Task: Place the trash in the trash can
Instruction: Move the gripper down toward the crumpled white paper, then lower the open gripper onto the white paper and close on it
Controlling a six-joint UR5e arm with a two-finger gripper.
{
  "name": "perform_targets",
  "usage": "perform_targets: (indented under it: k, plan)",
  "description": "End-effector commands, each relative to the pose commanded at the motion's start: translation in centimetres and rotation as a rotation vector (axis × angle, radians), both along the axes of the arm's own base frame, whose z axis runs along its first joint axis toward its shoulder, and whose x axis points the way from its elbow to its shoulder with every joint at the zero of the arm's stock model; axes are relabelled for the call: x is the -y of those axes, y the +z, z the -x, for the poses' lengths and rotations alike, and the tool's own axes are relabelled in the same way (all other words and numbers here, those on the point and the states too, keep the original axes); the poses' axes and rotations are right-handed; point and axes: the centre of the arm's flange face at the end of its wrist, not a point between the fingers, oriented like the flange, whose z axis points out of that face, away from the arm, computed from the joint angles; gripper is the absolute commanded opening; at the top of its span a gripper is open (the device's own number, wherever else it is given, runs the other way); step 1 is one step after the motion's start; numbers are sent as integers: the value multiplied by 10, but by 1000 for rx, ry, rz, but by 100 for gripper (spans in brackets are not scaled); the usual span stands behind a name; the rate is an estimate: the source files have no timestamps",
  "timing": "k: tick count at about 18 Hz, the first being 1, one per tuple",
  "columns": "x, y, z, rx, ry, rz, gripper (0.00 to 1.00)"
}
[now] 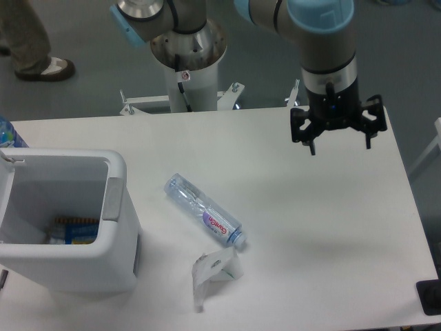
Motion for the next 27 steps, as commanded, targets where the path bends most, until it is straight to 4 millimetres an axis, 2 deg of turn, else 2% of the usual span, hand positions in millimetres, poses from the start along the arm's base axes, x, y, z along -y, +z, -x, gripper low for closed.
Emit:
perform_targets:
  k: [2,4,6,10,12,18,23,27]
  plan:
    - [-2,-24,-3,-9,43,-25,100]
    - [-25,-46,-13,16,53,-26,100]
    - [-39,-65,-17,45,56,-18,100]
    - [-76,-101,-38,96,1,9,100]
    - [-87,-108,-47,113,-29,-1,100]
    - [-104,-119,-56,204,-169,-109,100]
    - [-142,-157,-68,205,-232,-134,100]
    - [-156,-171,-81,223,-252,-122,100]
